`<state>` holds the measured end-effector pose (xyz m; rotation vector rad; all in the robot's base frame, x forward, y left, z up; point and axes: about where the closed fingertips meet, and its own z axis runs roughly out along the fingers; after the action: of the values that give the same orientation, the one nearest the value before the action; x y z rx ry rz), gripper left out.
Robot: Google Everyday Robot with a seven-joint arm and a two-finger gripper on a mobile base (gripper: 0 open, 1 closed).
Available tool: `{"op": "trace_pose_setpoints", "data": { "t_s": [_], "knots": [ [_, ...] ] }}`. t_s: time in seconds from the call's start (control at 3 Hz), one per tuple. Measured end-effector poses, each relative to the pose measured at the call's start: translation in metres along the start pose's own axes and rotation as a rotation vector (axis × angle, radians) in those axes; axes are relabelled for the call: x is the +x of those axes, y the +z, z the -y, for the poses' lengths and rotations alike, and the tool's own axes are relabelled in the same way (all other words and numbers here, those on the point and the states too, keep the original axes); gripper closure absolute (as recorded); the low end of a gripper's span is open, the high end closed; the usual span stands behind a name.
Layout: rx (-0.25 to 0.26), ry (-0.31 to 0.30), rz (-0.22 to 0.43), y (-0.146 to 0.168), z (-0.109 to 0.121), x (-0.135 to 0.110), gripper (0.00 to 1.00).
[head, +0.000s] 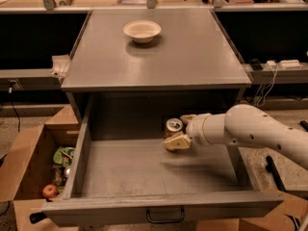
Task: Pick orange can from top drawer and place on counter
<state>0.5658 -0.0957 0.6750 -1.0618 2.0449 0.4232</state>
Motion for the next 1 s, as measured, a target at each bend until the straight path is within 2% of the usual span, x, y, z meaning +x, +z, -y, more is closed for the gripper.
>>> {"op": "trace_pose_setpoints", "data": {
  "t_s": [0.33,0.67,1.0],
  "knots": [
    [-0.005,-0.006,0.015,0.005,0.001,-0.003,0.49],
    [-0.032,-0.019,0.085,-0.004,-0.001,-0.020,0.72],
    [-0.022,-0.118,0.223,-0.076,-0.003,-0.067,1.00]
  ]
}}
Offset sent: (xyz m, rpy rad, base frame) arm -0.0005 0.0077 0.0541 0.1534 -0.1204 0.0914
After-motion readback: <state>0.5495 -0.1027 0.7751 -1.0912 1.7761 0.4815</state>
